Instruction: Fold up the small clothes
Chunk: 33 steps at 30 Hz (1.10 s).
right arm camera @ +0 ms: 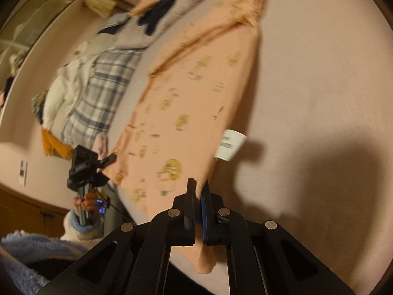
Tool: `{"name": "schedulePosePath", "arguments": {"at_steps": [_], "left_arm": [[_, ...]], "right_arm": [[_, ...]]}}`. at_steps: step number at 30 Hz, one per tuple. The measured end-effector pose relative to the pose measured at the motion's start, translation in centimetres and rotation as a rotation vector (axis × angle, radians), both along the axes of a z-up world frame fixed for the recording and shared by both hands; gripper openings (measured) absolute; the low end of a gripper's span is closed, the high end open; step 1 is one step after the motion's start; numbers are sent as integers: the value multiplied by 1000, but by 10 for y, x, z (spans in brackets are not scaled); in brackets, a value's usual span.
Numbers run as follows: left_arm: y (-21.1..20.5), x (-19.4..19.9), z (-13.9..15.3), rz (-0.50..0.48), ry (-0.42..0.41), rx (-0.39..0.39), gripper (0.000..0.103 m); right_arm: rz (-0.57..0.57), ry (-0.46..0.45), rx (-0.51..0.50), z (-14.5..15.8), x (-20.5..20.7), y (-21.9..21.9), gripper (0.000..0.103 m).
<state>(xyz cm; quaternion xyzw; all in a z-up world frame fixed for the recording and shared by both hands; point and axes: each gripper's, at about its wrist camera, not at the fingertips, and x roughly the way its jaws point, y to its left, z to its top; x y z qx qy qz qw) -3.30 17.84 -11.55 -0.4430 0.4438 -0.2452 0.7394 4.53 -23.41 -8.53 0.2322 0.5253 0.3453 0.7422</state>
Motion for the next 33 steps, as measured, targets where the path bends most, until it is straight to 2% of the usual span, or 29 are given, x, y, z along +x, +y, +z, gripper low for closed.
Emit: {"name": "schedulePosePath", "arguments": {"at_steps": [3,12,20,33], "left_arm": [[-6,2,13,-9,-51,-9,4],[-20,26,42,-44,-155,-40,4],[-13,64,60,-10,-186,-61,4],[-3,150,76,23,-180,-14,4]], "right_arm": [[16,-62,37,12,-1,1,6],[-34,-113,180,24,6,0,6],[-88,-158,237,40,29,-6,6],[-223,-192,264,51,91,-19,6]]}}
